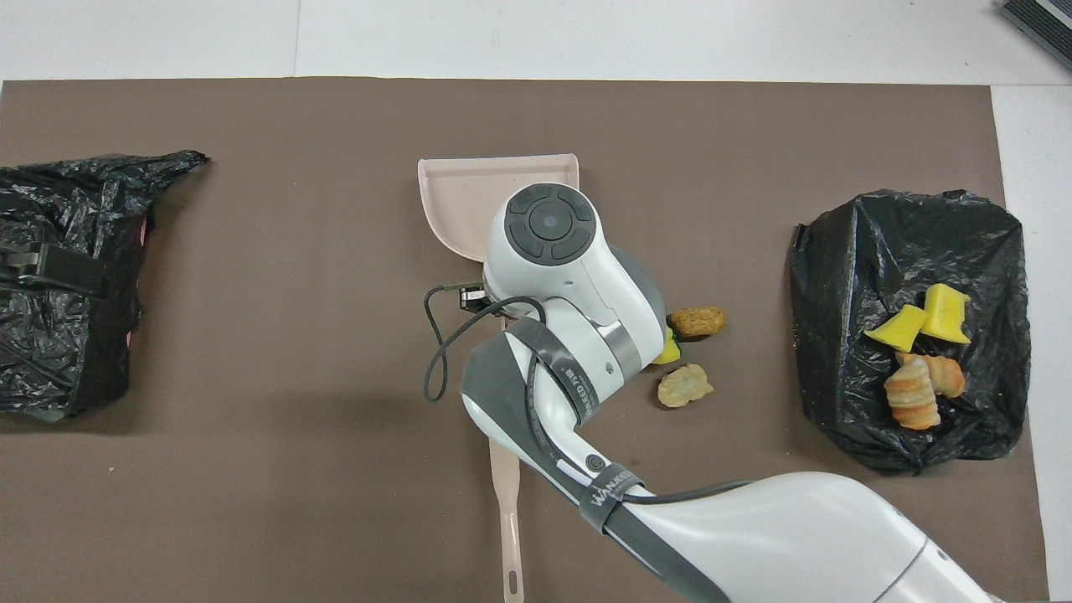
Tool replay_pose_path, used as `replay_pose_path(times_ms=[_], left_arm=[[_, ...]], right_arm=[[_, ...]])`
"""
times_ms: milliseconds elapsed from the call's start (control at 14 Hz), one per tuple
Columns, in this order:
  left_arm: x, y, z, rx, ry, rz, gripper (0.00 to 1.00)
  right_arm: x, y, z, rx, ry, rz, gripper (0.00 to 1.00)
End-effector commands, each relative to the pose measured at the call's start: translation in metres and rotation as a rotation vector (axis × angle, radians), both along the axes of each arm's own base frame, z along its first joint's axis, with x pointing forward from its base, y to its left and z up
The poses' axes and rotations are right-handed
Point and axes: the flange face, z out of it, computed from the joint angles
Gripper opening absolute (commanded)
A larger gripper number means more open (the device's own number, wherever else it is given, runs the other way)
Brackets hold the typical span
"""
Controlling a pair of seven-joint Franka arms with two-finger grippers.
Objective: Sweep and dump trash in bin
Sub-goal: 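Place the empty dustpan back mid-table with the right gripper and release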
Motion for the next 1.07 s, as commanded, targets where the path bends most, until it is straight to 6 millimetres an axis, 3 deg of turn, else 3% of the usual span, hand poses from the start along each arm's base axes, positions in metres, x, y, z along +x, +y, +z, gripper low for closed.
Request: replay_pose_path(times_ms=[0, 143, 358, 572, 644, 715, 858, 1002], left_arm=[[-0.007, 0.004, 0.001, 0.022, -0.011, 0.006, 1.00], [-0.007, 0.003, 0.001, 0.022, -0.014, 0.005, 1.00], [-0.007, 0.005, 0.001, 0.022, -0.012, 0.008, 1.00], [-0.007, 0.000, 0.001, 0.020, -0.012, 0.000, 1.00], [-0.007, -0.002, 0.001, 0.022, -0.012, -0.004, 1.00], [-0.007, -0.002, 0.001, 0.020, -0.015, -0.004, 1.00], [-0.007, -0.002, 0.001, 0.022, -0.014, -0.004, 1.00], [-0.007, -0.002, 0.001, 0.022, -0.012, -0.004, 1.00]], right_arm=[[0.005, 0.009, -0.003, 0.008, -0.021, -0.009, 0.00], [0.003, 0.014, -0.001, 0.032, -0.037, -0.010, 0.00], [-0.002, 0.027, -0.027, 0.024, -0.027, -0.004, 0.00], [0.005, 0.019, -0.034, 0.022, -0.021, -0.019, 0.00], [0.005, 0.018, -0.033, 0.015, -0.022, -0.016, 0.17], [0.006, 0.018, -0.032, 0.007, -0.027, 0.009, 0.99], [0.005, 0.017, -0.014, 0.020, -0.043, 0.026, 1.00], [-0.002, 0.009, 0.025, 0.036, -0.070, 0.023, 1.00]])
